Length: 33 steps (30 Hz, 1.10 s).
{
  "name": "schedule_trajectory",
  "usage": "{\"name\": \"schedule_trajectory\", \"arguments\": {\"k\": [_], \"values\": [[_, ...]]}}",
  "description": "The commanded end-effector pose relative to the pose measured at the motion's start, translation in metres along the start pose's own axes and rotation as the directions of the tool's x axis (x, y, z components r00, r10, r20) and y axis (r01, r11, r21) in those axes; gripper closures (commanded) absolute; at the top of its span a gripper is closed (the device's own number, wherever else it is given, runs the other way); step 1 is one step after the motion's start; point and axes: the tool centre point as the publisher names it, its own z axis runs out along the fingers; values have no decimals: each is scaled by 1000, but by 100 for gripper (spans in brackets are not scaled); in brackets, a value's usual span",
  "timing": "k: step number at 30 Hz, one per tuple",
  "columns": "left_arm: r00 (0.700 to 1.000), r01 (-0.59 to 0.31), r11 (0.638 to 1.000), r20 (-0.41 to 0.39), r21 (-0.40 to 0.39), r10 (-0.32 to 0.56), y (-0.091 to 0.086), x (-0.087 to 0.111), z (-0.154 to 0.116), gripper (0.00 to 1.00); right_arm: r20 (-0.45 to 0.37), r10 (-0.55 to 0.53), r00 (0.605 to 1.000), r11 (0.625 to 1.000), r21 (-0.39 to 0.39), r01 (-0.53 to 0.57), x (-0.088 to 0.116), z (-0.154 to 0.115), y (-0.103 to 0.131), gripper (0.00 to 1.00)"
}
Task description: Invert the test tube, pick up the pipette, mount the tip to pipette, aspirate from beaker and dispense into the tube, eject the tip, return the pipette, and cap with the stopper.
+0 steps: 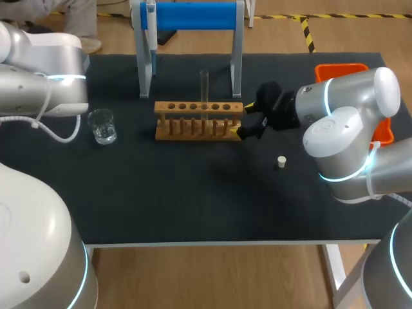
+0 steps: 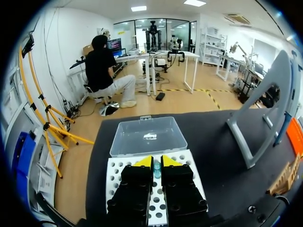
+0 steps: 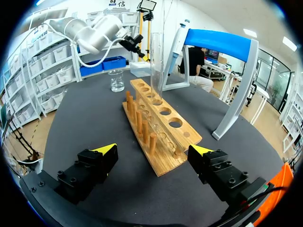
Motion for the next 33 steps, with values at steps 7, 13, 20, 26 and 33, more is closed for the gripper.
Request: {"name": "schedule_trajectory", "arguments": {"k": [7, 13, 20, 26, 33], "values": [[1000, -9, 1000, 19, 21, 8, -11, -1, -19, 100, -2, 0, 1000, 1000, -1, 0, -1, -1, -1, 0], [999, -18, 999, 38, 41, 17, -21, -1, -31, 100, -2, 0, 1000, 1000, -1, 0, -1, -1, -1, 0], [998, -27, 997, 60, 78, 22, -34, 0, -46, 100, -2, 0, 1000, 1000, -1, 0, -1, -1, -1, 0], [995, -96, 988, 41, 125, 92, -51, 7, -79, 100, -2, 0, 1000, 1000, -1, 0, -1, -1, -1, 0], [905, -355, 920, -184, 168, 383, -61, 38, -153, 100, -2, 0, 1000, 1000, -1, 0, -1, -1, -1, 0]]}}
